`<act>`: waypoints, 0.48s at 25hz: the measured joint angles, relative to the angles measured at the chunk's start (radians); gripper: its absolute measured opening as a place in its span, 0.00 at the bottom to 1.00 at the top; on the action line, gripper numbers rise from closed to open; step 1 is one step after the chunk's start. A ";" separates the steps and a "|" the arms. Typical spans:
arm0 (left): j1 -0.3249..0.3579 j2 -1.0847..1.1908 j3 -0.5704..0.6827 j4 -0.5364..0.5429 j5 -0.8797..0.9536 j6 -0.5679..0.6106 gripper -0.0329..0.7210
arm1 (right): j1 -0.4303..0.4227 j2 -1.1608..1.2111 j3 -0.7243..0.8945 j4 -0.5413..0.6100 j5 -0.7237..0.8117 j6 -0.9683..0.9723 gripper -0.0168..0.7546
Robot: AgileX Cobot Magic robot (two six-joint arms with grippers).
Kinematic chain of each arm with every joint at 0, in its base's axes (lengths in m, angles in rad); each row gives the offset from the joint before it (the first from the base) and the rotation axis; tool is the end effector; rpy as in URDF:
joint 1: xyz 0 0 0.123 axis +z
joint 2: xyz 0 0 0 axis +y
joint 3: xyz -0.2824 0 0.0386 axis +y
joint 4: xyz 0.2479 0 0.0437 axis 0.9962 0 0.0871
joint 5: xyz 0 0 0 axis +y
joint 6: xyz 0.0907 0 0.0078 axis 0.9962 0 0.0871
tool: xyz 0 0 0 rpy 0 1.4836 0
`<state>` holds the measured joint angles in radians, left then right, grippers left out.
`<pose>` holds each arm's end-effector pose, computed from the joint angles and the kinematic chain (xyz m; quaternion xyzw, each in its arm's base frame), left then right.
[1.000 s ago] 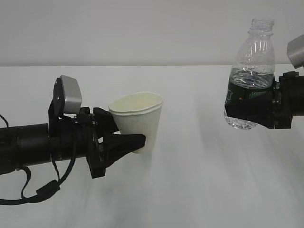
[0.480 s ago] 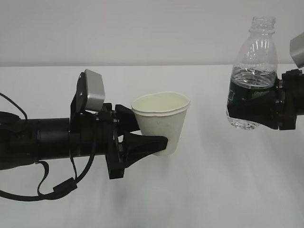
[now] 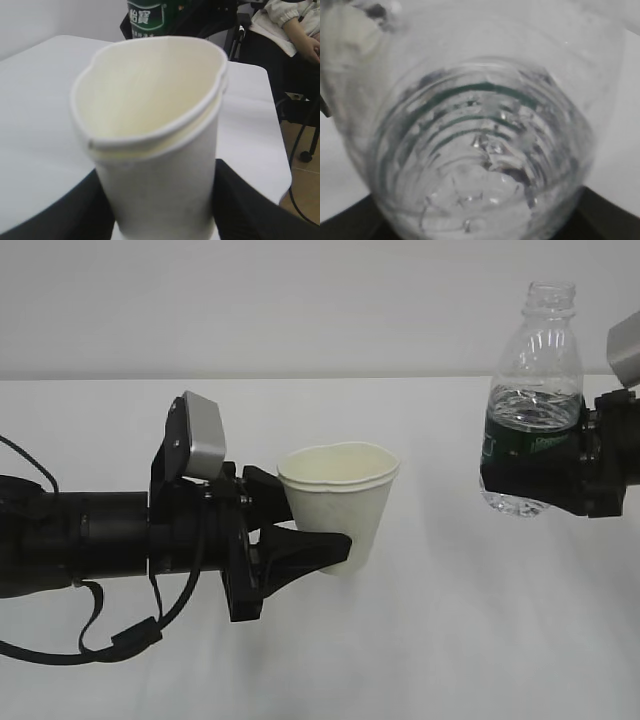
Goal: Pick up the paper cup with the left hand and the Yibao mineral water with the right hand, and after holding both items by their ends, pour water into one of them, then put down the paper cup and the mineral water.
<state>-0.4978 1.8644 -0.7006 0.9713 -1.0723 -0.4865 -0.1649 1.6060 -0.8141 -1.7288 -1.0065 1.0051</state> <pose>0.2473 -0.2095 0.1548 0.4510 0.6242 -0.4121 0.4871 0.2917 0.0284 0.2173 -0.4202 0.7398 0.2619 0.4555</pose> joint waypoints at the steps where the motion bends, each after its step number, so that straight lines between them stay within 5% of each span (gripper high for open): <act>1: -0.002 0.007 0.000 0.000 0.000 0.000 0.59 | 0.000 0.000 0.000 -0.002 0.002 0.000 0.66; 12: -0.016 0.086 0.000 -0.019 -0.008 0.031 0.57 | 0.000 0.000 -0.037 -0.078 0.030 0.004 0.66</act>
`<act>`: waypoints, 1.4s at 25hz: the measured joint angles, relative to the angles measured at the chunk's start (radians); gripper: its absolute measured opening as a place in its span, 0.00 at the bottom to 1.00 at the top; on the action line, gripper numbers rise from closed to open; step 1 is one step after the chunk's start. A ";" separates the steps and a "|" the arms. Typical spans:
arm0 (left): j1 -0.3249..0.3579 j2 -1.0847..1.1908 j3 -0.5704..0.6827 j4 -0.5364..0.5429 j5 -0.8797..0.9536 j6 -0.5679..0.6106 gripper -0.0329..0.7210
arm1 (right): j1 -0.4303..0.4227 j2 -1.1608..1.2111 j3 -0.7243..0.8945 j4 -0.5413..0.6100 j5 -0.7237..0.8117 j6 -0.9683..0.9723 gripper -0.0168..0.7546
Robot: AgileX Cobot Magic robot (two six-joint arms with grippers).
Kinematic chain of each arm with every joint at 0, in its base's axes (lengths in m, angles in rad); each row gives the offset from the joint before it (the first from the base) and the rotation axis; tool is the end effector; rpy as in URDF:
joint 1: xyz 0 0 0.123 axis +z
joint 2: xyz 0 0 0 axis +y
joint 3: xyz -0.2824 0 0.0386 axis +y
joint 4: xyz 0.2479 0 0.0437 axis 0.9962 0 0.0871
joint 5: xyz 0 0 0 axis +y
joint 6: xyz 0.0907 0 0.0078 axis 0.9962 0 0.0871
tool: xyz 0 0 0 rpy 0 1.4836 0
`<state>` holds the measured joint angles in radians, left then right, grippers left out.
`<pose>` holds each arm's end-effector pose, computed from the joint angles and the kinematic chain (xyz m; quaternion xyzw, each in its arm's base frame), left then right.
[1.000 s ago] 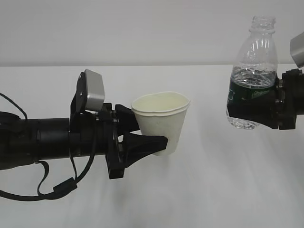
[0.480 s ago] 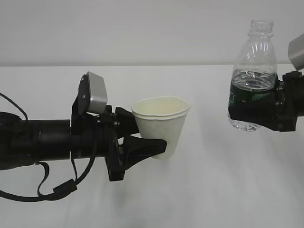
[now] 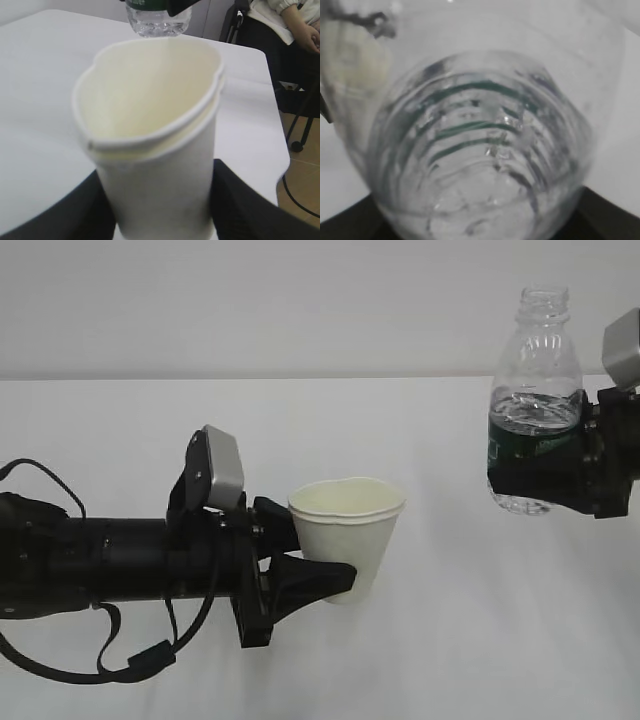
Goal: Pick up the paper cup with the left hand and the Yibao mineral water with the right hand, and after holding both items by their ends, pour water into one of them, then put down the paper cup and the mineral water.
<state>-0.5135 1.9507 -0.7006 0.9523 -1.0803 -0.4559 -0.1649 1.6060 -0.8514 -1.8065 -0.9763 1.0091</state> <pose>0.2466 -0.2141 0.1285 0.4514 0.6411 -0.4143 0.4622 0.2964 0.0249 0.2204 -0.4512 0.7387 0.2309 0.4443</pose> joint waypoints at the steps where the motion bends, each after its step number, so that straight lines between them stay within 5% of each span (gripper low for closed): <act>1: 0.000 0.008 0.000 -0.002 -0.013 0.010 0.57 | 0.000 0.000 -0.004 -0.015 0.004 0.002 0.66; 18: -0.045 0.017 -0.028 -0.034 -0.058 0.103 0.57 | 0.005 0.000 -0.015 -0.038 0.081 0.009 0.66; 26: -0.081 0.017 -0.068 -0.041 -0.042 0.105 0.57 | 0.108 0.000 -0.015 -0.038 0.109 0.019 0.66; 35: -0.081 0.017 -0.068 -0.020 -0.035 0.064 0.57 | 0.131 0.000 -0.017 -0.038 0.142 0.019 0.66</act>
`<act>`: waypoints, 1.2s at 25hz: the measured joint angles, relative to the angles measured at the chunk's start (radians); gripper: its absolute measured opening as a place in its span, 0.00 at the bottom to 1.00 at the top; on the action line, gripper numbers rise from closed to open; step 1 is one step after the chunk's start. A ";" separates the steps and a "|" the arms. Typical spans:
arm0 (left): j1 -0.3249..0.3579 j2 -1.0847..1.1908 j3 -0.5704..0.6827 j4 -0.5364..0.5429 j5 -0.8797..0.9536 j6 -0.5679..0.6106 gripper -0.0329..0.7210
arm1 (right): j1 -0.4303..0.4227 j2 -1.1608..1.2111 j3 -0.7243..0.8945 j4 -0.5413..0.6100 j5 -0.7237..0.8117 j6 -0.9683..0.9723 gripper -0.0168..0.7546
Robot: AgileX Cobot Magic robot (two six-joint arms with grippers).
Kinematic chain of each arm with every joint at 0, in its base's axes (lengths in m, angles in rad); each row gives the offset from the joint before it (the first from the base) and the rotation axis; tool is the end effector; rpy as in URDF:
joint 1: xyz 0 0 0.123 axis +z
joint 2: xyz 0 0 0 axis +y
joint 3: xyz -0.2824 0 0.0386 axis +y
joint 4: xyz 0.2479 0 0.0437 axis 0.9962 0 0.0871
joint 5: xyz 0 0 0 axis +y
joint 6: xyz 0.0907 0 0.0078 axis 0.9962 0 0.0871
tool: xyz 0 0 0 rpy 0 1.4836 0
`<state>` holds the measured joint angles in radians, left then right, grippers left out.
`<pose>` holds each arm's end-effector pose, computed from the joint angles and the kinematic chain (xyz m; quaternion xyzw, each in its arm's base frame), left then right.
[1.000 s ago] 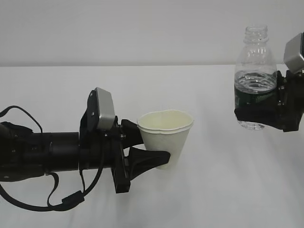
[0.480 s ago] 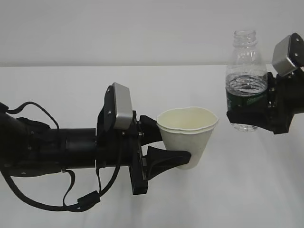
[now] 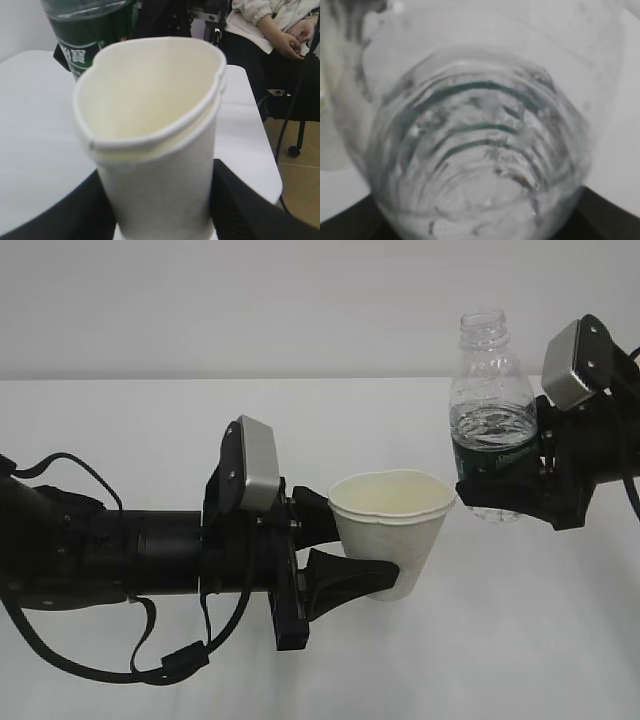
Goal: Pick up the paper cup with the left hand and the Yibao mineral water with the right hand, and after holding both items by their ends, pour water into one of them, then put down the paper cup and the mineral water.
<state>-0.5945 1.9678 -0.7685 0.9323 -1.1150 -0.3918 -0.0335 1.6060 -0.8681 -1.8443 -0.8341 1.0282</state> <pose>0.2424 -0.2431 0.1389 0.4871 0.5845 -0.4271 0.4886 0.3011 0.0548 0.2178 -0.4910 0.7362 0.1915 0.4246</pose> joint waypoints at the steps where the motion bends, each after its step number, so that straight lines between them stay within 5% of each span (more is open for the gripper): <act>1: 0.000 0.000 0.000 0.005 0.002 -0.004 0.57 | 0.000 0.000 -0.002 0.000 0.004 -0.002 0.66; 30: -0.011 0.000 0.000 0.021 0.002 -0.025 0.53 | 0.000 0.000 -0.024 0.000 0.074 -0.296 0.66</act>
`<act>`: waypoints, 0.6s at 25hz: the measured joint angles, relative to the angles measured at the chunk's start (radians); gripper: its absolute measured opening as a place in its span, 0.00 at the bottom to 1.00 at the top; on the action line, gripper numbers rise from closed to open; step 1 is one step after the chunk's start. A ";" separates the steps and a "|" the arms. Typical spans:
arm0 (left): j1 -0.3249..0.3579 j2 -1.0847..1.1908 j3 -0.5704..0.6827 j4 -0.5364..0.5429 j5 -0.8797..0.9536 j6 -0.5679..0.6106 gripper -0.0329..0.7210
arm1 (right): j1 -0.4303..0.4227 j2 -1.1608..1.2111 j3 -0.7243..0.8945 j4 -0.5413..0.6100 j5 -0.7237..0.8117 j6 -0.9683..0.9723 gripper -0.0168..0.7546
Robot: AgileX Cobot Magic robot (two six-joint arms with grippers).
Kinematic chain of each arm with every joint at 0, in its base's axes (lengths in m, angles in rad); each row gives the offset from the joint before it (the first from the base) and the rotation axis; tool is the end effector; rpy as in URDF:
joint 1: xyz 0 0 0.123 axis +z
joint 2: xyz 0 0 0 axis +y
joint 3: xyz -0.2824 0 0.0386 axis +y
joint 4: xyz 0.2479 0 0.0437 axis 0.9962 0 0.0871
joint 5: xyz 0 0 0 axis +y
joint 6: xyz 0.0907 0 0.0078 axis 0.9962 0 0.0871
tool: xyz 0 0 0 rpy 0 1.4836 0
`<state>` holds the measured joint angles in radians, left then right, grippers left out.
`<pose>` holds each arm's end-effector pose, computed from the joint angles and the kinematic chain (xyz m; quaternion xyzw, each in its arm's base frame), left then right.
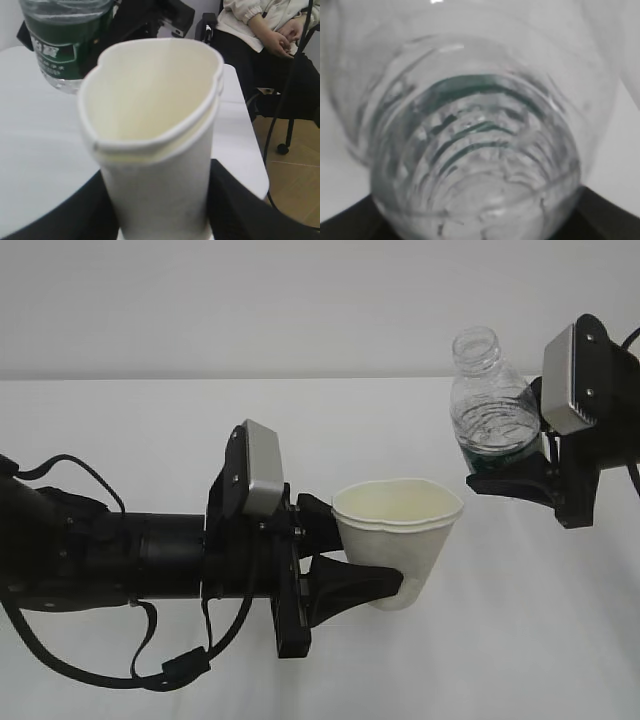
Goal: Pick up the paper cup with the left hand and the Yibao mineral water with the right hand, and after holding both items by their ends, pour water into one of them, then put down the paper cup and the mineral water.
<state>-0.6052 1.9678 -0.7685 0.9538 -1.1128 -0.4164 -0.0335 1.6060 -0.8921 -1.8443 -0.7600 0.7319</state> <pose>0.2382 -0.2457 0.1381 0.4920 0.5842 -0.4359 0.4761 0.3099 0.0499 0.2221 -0.5876 0.6653 0.0867 0.4523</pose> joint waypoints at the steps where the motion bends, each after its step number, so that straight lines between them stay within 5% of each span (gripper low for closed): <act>1: -0.004 0.000 0.000 0.000 0.000 0.000 0.53 | 0.000 0.000 0.000 0.000 0.000 -0.012 0.66; 15: -0.008 0.000 0.000 0.000 -0.008 0.000 0.53 | 0.001 0.000 0.000 0.000 0.002 -0.170 0.66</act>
<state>-0.6129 1.9678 -0.7685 0.9538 -1.1206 -0.4164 -0.0322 1.6060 -0.8921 -1.8443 -0.7577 0.5621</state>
